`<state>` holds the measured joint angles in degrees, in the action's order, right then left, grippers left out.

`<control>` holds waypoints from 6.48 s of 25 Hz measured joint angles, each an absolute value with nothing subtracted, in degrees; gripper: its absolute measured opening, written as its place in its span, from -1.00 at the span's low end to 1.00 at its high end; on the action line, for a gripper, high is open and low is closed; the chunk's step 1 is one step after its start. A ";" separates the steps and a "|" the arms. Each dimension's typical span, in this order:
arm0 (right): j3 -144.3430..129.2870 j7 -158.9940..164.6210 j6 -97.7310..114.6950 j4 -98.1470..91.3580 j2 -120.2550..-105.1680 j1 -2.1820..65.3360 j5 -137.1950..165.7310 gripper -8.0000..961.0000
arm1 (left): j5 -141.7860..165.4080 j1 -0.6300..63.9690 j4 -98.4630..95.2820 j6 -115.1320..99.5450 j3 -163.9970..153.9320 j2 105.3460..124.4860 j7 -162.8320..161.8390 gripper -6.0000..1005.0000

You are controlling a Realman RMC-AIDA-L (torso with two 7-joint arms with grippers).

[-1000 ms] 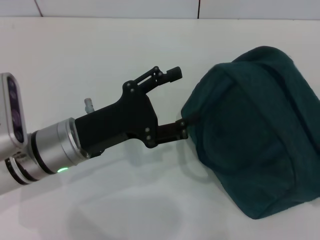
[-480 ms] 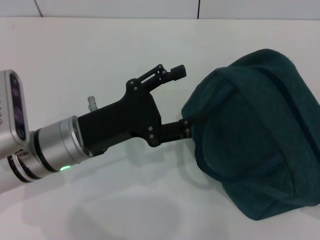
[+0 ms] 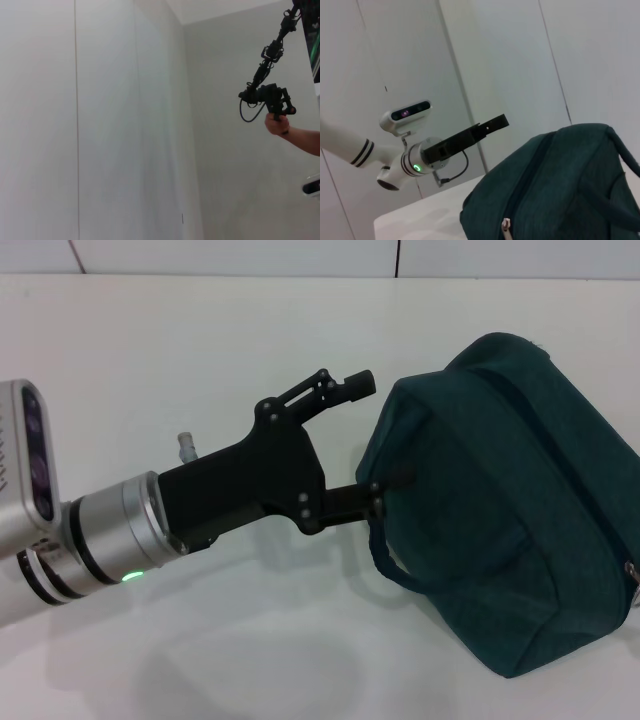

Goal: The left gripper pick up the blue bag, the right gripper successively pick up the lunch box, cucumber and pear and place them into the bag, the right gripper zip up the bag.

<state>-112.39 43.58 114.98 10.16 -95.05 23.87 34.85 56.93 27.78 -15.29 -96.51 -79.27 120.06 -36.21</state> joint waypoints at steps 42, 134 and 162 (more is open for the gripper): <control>-121.85 47.21 93.65 0.57 -108.13 41.26 23.03 -0.12 | 53.76 27.21 -16.47 -96.71 -78.68 119.67 -35.25 0.73; -105.34 45.24 95.74 -17.05 -106.31 34.29 39.88 0.41 | 61.29 24.13 -23.46 -93.03 -73.54 116.74 -42.09 0.73; -102.29 45.28 102.88 -17.20 -103.23 33.83 53.06 0.41 | 62.35 23.76 -22.19 -92.46 -70.92 118.48 -41.76 0.73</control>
